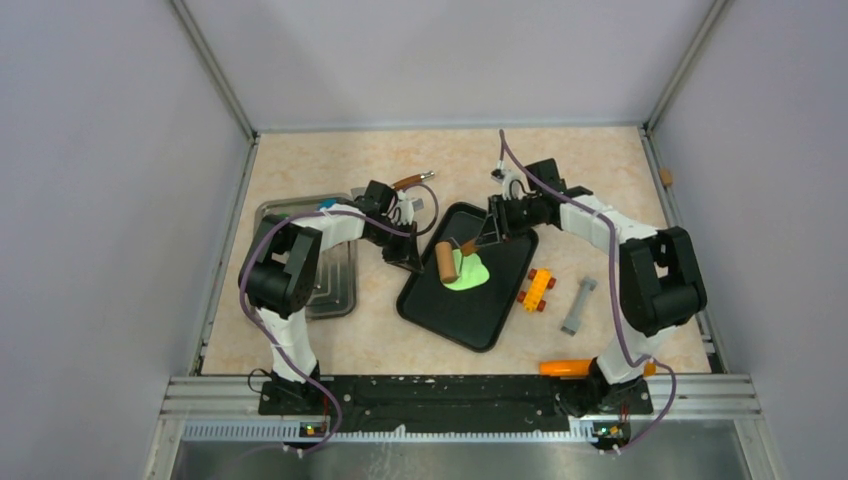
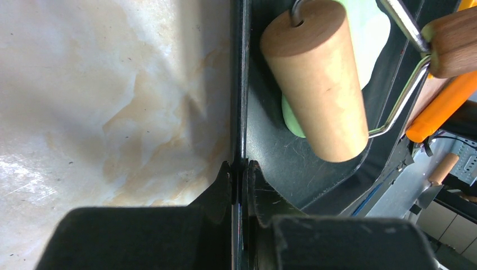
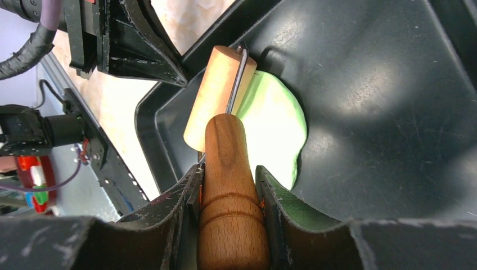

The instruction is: Roll out the dumpling wrappers from the dough

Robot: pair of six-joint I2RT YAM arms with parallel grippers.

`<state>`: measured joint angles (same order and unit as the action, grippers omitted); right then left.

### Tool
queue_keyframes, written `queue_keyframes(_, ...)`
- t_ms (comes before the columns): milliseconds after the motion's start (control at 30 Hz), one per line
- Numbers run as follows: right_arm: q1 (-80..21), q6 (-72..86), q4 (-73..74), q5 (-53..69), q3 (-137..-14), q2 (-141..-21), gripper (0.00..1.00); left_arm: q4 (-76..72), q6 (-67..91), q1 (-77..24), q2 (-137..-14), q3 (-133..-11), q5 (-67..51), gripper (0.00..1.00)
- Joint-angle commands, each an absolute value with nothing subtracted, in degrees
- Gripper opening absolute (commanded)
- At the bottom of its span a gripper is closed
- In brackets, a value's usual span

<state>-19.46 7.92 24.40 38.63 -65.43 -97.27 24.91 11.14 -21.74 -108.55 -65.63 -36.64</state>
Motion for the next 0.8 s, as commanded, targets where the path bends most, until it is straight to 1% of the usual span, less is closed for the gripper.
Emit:
queue_keyframes(0, -22.33, 6.98, 26.03, 33.19, -61.02, -104.16, 0.00, 21.74, 13.37, -21.24, -107.65, -66.90, -39.51, 0.00)
queue_keyframes(100, -23.40, 7.68, 25.23, 38.27, -62.37, -105.63, 0.00, 22.23, 13.18, -21.03, -108.24, -67.35, -39.34, 0.00)
queue_keyframes(267, -23.64, 7.39, 22.36, 57.68, -66.74, -103.98, 0.00, 22.65, 12.59, -20.83, -109.43, -68.17, -39.15, 0.00)
queue_keyframes(367, -21.93, 1.46, 27.88, 65.56, -69.60, -100.10, 0.00, 23.46, 11.33, -20.77, -109.58, -68.74, -38.74, 0.00)
queue_keyframes(467, -18.65, -4.20, 34.31, 65.82, -70.61, -95.04, 0.00, 24.05, 10.30, -20.76, -109.52, -69.03, -38.87, 0.00)
queue_keyframes(633, -16.01, -15.97, 45.78, 57.12, -69.92, -90.14, 0.00, 24.30, 8.77, -20.76, -109.68, -68.83, -39.50, 0.00)
queue_keyframes(767, -14.16, -17.14, 44.80, 52.66, -68.78, -90.07, 0.00, 25.13, 7.95, -20.83, -109.67, -69.45, -39.51, 0.00)
